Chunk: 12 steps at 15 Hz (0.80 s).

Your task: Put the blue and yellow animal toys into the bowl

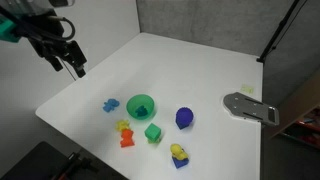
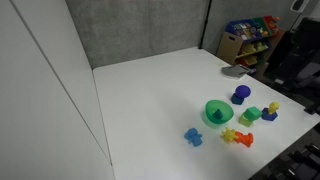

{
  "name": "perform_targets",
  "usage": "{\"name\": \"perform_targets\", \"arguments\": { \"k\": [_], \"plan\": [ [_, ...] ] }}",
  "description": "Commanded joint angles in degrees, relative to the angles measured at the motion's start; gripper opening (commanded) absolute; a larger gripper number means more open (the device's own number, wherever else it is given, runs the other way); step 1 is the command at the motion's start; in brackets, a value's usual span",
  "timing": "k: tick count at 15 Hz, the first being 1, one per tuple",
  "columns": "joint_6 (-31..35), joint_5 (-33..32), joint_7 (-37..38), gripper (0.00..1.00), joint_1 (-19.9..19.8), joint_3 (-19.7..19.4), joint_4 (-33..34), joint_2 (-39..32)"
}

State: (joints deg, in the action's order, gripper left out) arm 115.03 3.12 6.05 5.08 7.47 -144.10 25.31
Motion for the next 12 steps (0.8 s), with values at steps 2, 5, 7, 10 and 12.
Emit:
{"name": "perform_targets", "arguments": {
  "k": [2, 5, 7, 10, 12],
  "plan": [
    [-0.1, -0.1, 0.1, 1.0, 0.3, -0.2, 0.1, 0.0],
    [-0.1, -0.1, 0.1, 1.0, 0.3, -0.2, 0.1, 0.0],
    [-0.1, -0.1, 0.1, 1.0, 0.3, -0.2, 0.1, 0.0],
    [-0.1, -0.1, 0.1, 1.0, 0.3, -0.2, 0.1, 0.0],
    [0.7, 0.0, 0.2, 1.0, 0.2, -0.2, 0.8, -1.2]
  ]
}}
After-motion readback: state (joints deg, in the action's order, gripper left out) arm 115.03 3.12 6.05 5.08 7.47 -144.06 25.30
